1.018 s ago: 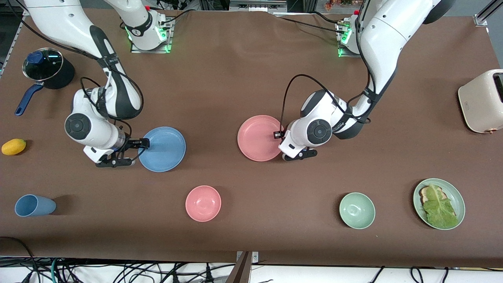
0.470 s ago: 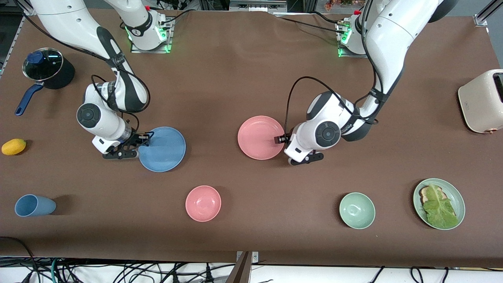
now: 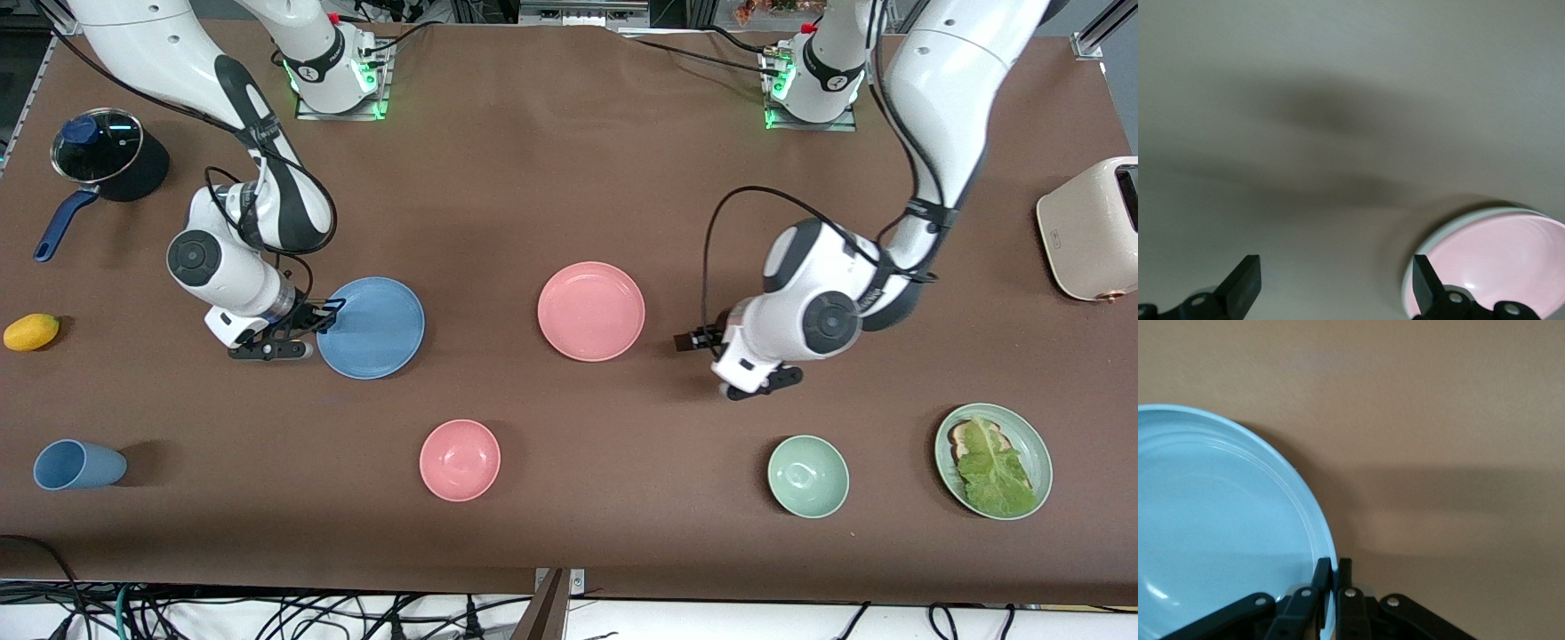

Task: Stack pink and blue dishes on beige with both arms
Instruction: 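Grasp the blue plate rim with the right gripper while the left gripper withdraws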

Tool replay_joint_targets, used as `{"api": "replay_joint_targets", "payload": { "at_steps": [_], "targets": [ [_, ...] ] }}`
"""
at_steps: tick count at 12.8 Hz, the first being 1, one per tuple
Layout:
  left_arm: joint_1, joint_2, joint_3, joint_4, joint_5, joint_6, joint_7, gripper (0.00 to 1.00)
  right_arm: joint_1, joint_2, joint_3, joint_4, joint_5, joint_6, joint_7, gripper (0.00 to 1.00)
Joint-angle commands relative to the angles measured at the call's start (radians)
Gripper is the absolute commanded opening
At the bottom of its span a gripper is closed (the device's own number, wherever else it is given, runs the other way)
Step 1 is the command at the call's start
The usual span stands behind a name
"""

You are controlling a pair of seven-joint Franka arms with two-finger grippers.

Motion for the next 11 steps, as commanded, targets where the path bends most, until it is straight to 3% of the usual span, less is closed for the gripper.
{"api": "replay_joint_targets", "payload": {
  "at_steps": [1, 3, 5, 8, 11],
  "targets": [
    [0.095, -0.024, -0.005, -0.008, 0.018, -0.064, 0.124, 1.0, -0.002, -0.051, 0.026, 0.159, 0.013, -0.233, -0.002, 0.0],
    [0.163, -0.046, -0.005, -0.006, 0.045, -0.11, 0.186, 1.0, 0.0, -0.048, 0.053, 0.346, 0.037, -0.449, -0.001, 0.0],
    [0.229, -0.052, -0.005, -0.006, 0.085, -0.152, 0.232, 1.0, 0.006, -0.049, 0.089, 0.448, 0.131, -0.579, 0.021, 0.0],
    [0.309, -0.061, -0.005, -0.005, 0.134, -0.185, 0.351, 1.0, 0.101, -0.046, 0.124, 0.474, 0.141, -0.568, 0.259, 0.0],
    [0.356, -0.11, 0.001, 0.009, 0.144, -0.264, 0.465, 1.0, 0.278, 0.003, 0.124, 0.479, 0.136, -0.434, 0.544, 0.0]
  ]
}}
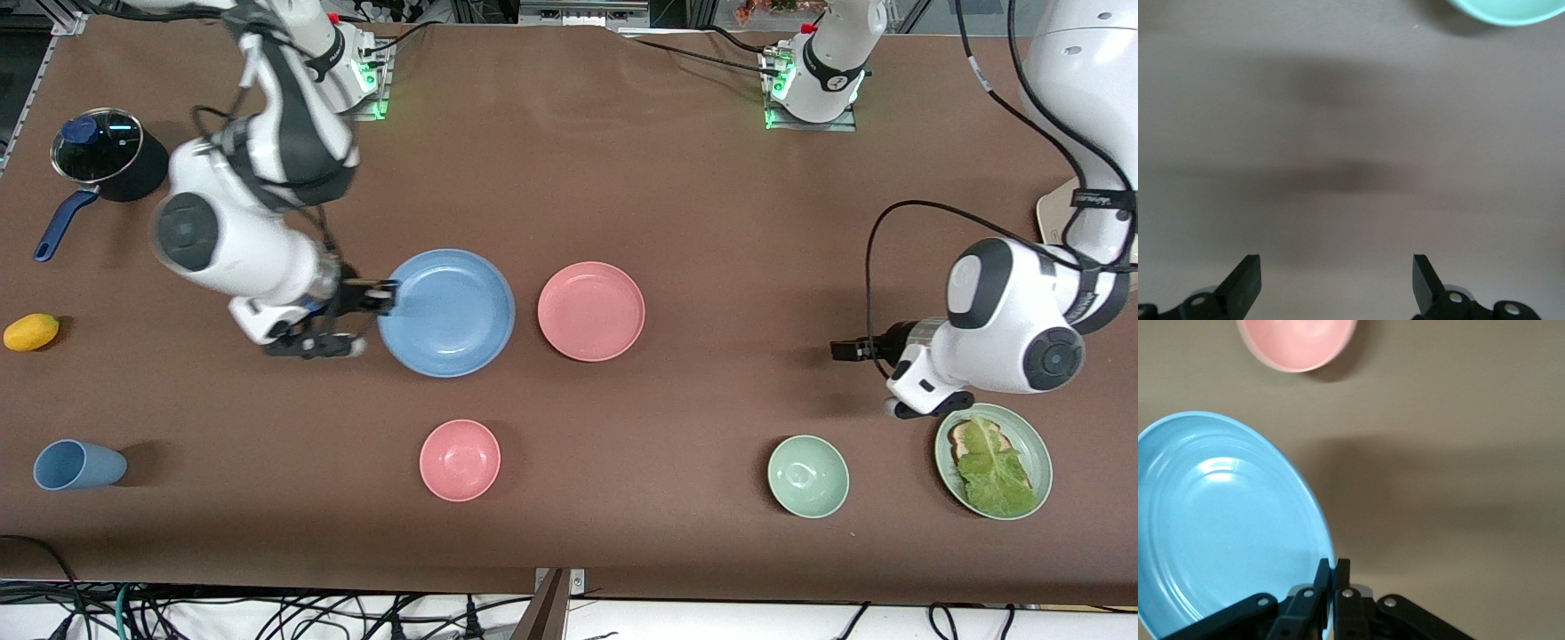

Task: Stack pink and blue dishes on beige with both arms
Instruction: 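Slide the blue plate with the right gripper onto the pink plate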

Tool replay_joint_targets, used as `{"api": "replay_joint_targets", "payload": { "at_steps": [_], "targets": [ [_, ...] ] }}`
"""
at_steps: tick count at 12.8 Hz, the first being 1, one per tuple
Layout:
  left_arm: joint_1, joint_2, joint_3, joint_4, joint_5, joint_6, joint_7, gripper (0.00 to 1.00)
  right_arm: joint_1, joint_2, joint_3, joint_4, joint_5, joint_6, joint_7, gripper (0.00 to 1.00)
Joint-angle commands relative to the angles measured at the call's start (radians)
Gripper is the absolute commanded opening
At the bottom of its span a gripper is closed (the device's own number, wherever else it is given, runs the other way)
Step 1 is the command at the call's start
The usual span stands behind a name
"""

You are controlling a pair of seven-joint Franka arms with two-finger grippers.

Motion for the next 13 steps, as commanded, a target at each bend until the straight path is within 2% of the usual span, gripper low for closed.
{"api": "replay_joint_targets", "payload": {
  "at_steps": [1, 3, 5, 8, 10, 11, 13],
  "targets": [
    [0.044, -0.056, -0.003, 0.025, 0.042, -0.081, 0.107, 1.0, 0.16, 0.077, -0.005, 0.027, -0.021, 0.122, 0.278, 0.0],
    [0.065, -0.097, 0.002, 0.036, 0.088, -0.119, 0.176, 1.0, 0.256, 0.149, -0.005, 0.027, -0.12, 0.226, 0.515, 0.0],
    [0.018, -0.174, 0.081, 0.033, 0.078, -0.144, 0.219, 1.0, 0.314, 0.208, -0.007, 0.027, -0.168, 0.282, 0.638, 0.0],
    [-0.159, -0.299, 0.251, 0.023, 0.032, -0.174, 0.218, 1.0, 0.314, 0.222, -0.005, 0.024, -0.168, 0.291, 0.649, 0.0],
    [-0.27, -0.372, 0.382, 0.021, -0.063, -0.179, 0.21, 1.0, 0.316, 0.242, -0.005, 0.014, -0.161, 0.291, 0.652, 0.0],
    [-0.293, -0.411, 0.414, 0.021, -0.107, -0.179, 0.21, 1.0, 0.319, 0.257, -0.005, 0.014, -0.159, 0.291, 0.652, 0.0],
    [-0.361, -0.477, 0.453, 0.023, -0.109, -0.179, 0.219, 1.0, 0.322, 0.257, -0.005, 0.017, -0.156, 0.291, 0.652, 0.0]
  ]
}}
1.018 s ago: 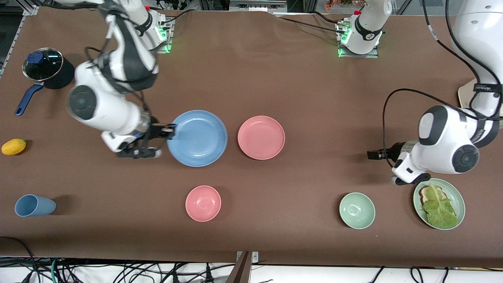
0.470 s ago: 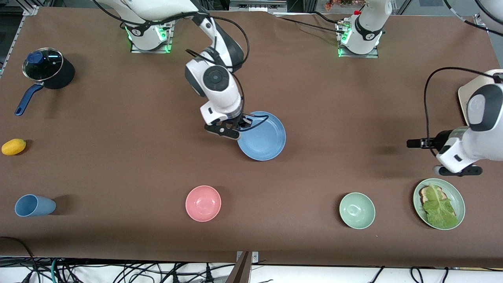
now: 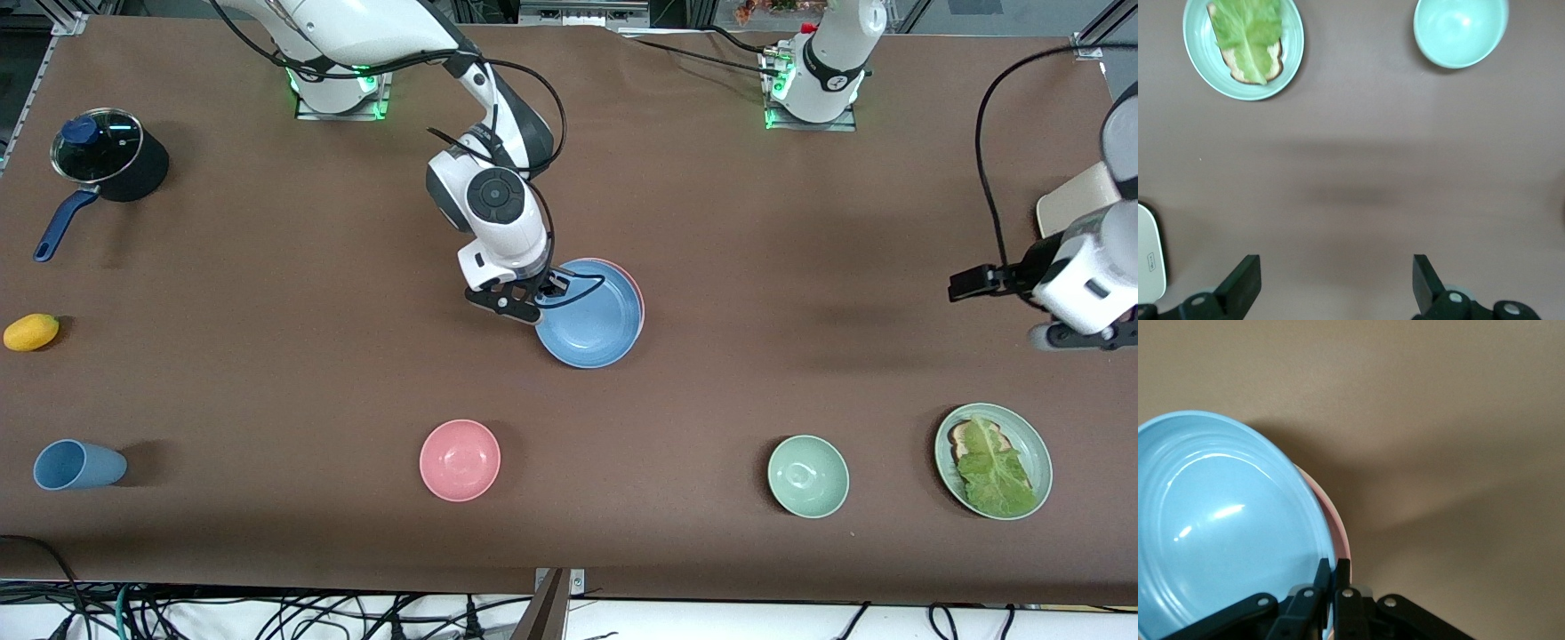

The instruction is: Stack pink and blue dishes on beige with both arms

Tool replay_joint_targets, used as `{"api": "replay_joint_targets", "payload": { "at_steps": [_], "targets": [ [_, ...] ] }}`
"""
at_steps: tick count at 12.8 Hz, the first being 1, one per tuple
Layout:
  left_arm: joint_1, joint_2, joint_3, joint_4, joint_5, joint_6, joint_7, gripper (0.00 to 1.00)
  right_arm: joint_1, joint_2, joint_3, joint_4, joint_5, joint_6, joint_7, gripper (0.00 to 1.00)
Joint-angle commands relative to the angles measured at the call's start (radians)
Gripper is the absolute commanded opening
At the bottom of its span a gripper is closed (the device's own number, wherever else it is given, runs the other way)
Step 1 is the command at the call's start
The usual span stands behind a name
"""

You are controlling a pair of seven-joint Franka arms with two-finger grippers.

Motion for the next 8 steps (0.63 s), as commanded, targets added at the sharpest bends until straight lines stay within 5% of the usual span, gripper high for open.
{"api": "replay_joint_targets", "payload": {
  "at_steps": [1, 3, 6, 7, 8],
  "targets": [
    [-0.076, -0.089, 0.047, -0.018, -0.02, -0.007, 0.019, 1.0, 0.004, 0.013, 0.003, 0.018, -0.001, -0.006, 0.022, 0.0],
    [-0.082, -0.112, 0.047, -0.023, -0.036, -0.007, 0.019, 1.0, 0.004, 0.014, 0.003, 0.016, 0.001, -0.006, 0.022, 0.07],
    [-0.065, -0.117, 0.035, -0.021, -0.072, -0.038, 0.019, 1.0, -0.001, 0.008, 0.003, 0.022, 0.001, -0.012, 0.043, 0.86],
    [-0.062, -0.115, 0.03, -0.015, -0.072, -0.039, 0.019, 1.0, -0.005, -0.001, 0.0, 0.027, -0.001, -0.017, 0.063, 1.0],
    [-0.061, -0.115, 0.031, -0.013, -0.072, -0.041, 0.022, 1.0, -0.01, -0.018, -0.005, 0.027, -0.001, -0.033, 0.062, 1.0]
  ]
}}
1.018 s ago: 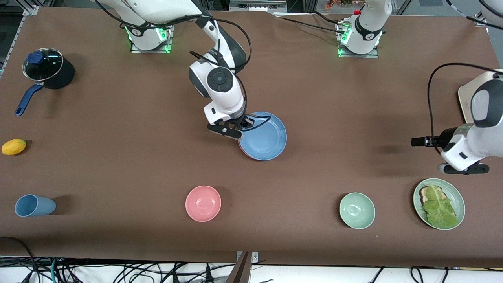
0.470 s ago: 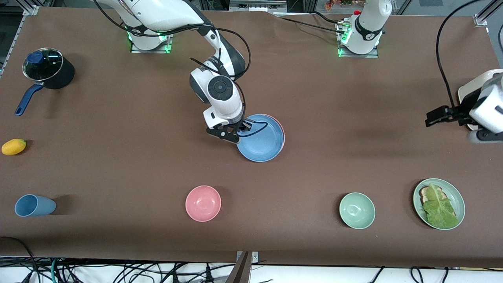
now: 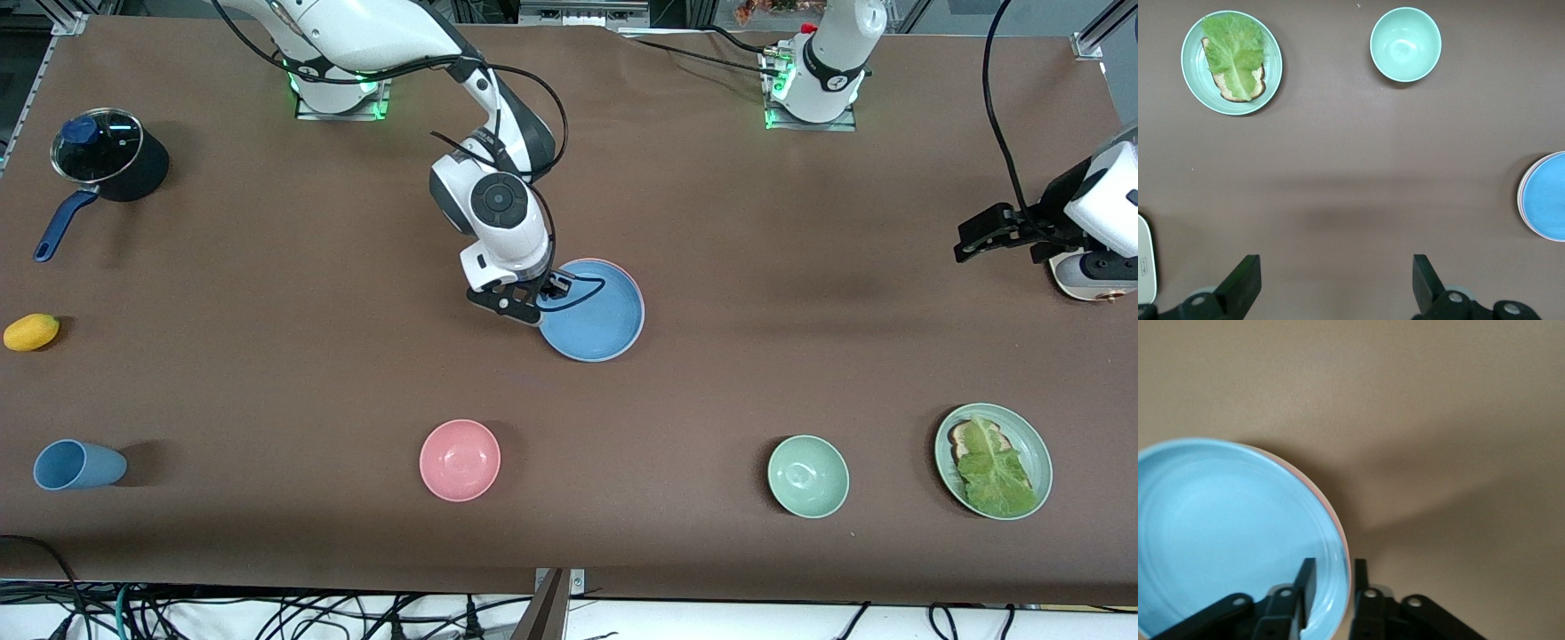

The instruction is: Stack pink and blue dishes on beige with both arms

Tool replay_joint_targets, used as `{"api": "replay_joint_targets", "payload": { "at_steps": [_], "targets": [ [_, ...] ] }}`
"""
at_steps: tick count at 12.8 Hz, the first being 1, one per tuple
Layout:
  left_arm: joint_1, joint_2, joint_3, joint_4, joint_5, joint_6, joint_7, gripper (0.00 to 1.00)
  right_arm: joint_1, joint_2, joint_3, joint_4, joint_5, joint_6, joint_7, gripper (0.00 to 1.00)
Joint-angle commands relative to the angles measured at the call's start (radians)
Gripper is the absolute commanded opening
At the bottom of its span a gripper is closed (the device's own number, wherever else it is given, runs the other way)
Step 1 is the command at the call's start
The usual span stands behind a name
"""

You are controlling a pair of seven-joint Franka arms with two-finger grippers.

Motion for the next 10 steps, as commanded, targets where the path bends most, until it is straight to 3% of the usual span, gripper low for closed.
{"api": "replay_joint_targets", "payload": {
  "at_steps": [1, 4, 10],
  "targets": [
    [0.008, -0.013, 0.003, -0.008, -0.027, -0.011, 0.024, 1.0, -0.01, -0.041, -0.021, 0.023, -0.012, -0.072, 0.02, 1.0],
    [0.006, -0.009, 0.002, -0.008, -0.01, -0.006, 0.024, 1.0, -0.01, -0.118, -0.101, 0.031, -0.014, -0.169, -0.131, 1.0],
    [0.008, -0.009, 0.002, -0.006, -0.013, 0.001, 0.024, 1.0, -0.015, -0.262, -0.339, 0.025, 0.023, -0.318, -0.535, 1.0]
  ]
}}
